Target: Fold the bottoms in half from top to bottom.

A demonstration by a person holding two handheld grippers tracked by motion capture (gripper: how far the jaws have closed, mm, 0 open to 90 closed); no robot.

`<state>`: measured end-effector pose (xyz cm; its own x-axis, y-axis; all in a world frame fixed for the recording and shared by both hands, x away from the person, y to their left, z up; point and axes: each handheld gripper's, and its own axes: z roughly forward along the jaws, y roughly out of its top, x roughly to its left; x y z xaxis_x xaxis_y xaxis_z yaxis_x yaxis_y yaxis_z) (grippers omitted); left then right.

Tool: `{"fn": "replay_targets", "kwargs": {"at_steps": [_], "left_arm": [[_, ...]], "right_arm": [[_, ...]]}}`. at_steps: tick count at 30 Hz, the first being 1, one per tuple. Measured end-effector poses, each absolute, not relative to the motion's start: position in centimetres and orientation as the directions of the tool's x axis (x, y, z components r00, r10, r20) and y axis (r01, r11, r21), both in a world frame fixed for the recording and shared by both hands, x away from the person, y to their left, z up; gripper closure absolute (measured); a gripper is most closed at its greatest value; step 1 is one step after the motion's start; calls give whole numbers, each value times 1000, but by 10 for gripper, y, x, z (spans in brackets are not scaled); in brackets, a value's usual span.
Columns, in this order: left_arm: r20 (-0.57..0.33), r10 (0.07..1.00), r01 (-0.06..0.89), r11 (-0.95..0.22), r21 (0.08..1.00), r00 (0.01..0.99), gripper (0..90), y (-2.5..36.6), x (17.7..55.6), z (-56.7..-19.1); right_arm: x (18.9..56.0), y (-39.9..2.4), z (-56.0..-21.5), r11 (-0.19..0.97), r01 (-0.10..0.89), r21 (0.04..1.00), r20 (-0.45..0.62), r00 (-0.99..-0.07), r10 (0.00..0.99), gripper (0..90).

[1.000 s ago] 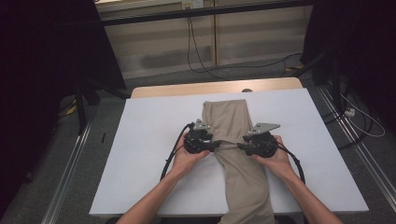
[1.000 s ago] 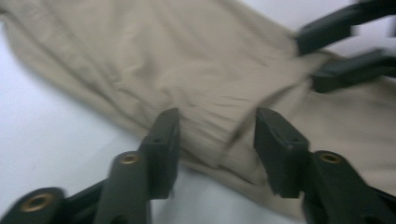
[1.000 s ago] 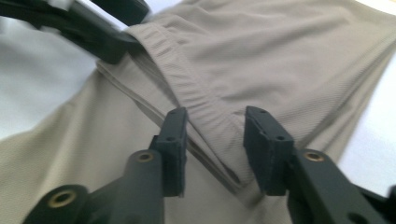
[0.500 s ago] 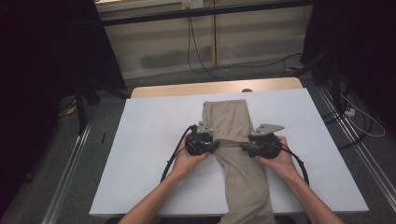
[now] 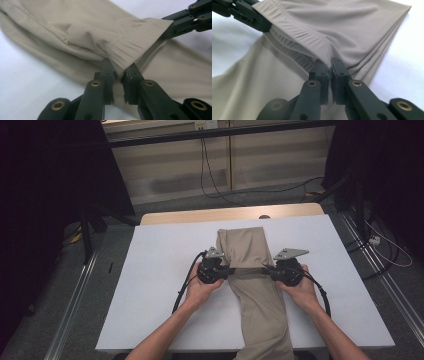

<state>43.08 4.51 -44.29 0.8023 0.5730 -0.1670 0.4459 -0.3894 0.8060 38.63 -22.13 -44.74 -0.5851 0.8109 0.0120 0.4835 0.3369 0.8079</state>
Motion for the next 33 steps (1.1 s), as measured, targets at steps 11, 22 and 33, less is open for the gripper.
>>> {"fn": "replay_targets", "kwargs": {"at_steps": [11, 22, 33], "left_arm": [[-200, 461, 409, -413, 814, 864, 815, 48, 383, -416], [-243, 360, 401, -479, 781, 901, 815, 48, 315, -427], [-247, 331, 401, -562, 724, 911, 775, 53, 275, -443]], "right_arm": [[334, -233, -416, 326, 462, 825, 35, -617, 786, 860], [258, -242, -418, 354, 473, 807, 59, -661, 748, 860], [216, -232, -433, 385, 512, 768, 91, -682, 726, 848]]}}
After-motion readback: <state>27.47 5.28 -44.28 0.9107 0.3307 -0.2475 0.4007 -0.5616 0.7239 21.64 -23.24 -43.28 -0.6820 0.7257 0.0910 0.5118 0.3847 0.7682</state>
